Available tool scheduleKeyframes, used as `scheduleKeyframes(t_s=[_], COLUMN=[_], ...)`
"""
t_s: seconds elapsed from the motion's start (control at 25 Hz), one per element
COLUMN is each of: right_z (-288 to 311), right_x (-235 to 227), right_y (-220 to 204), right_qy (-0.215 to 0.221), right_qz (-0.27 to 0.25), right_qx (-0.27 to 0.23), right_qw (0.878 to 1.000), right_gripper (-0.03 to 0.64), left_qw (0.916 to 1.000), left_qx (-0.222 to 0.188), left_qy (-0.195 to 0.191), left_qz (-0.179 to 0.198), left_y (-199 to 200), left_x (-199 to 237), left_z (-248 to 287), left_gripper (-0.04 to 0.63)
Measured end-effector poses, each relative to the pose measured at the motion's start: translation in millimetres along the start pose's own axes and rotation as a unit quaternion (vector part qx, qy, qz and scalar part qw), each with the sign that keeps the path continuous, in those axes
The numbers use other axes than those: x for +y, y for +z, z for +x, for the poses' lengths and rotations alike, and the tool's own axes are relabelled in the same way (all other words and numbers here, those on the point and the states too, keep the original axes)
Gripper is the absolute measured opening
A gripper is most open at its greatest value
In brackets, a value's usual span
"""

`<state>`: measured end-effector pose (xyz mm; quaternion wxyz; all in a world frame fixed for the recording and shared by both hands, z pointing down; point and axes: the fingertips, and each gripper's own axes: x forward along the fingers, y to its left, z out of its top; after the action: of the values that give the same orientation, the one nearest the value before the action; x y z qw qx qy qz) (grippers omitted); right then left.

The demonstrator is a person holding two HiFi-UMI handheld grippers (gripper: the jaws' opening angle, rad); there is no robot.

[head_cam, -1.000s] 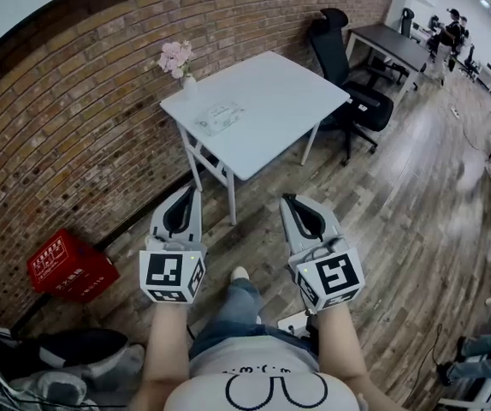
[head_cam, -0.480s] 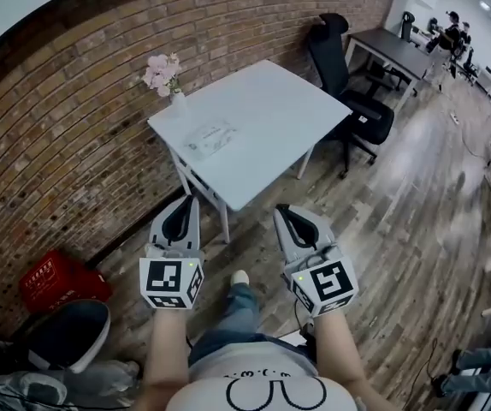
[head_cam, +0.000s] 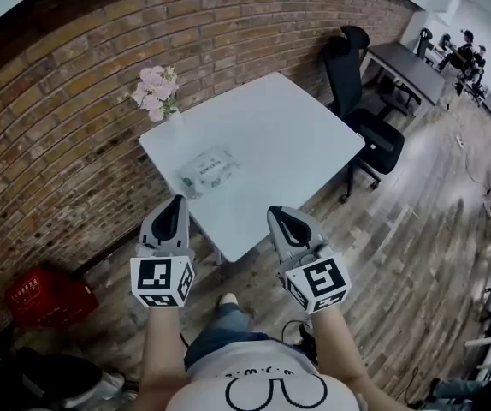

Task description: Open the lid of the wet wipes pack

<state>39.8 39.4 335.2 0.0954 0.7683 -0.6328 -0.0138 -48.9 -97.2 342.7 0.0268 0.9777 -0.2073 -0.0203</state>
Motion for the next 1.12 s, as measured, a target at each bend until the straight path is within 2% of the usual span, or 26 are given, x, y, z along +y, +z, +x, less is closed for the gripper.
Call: scheduleKeyframes(t_s=[0.32, 0.6, 0.72, 0.96, 1.0, 1.12], right_z=[91, 143, 168, 218, 226, 247], right_x=[-34, -53, -64, -79, -80, -78], right_y=[-9, -25, -33, -47, -51, -64], right_qy=[0.045, 0.092, 0.121, 0.198, 0.213, 0.269], right_qz=[-0.002, 0.005, 0.008, 0.019, 0.019, 0.014], right_qx=[0.013, 0.022, 0.026, 0.037, 0.043, 0.061], right_qw=[0.999, 0.995, 0.992, 0.979, 0.976, 0.961], right_gripper=[-0.002, -0.002, 0.0, 0.044, 0.059, 0.119], left_qw=[0.9998, 0.9979, 0.9956, 0.9866, 0.9852, 0.9804], left_qx=[0.008, 0.045, 0.068, 0.11, 0.116, 0.137], left_qy=[0.02, 0.044, 0.061, 0.11, 0.113, 0.12], left_qz=[0.002, -0.017, -0.023, -0.051, -0.056, -0.077], left_y=[-7, -37, -51, -82, -88, -107], left_x=[43, 65, 72, 87, 87, 86], left_z=[64, 91, 106, 134, 138, 149], left_gripper=[-0.002, -0.002, -0.002, 0.002, 0.015, 0.131])
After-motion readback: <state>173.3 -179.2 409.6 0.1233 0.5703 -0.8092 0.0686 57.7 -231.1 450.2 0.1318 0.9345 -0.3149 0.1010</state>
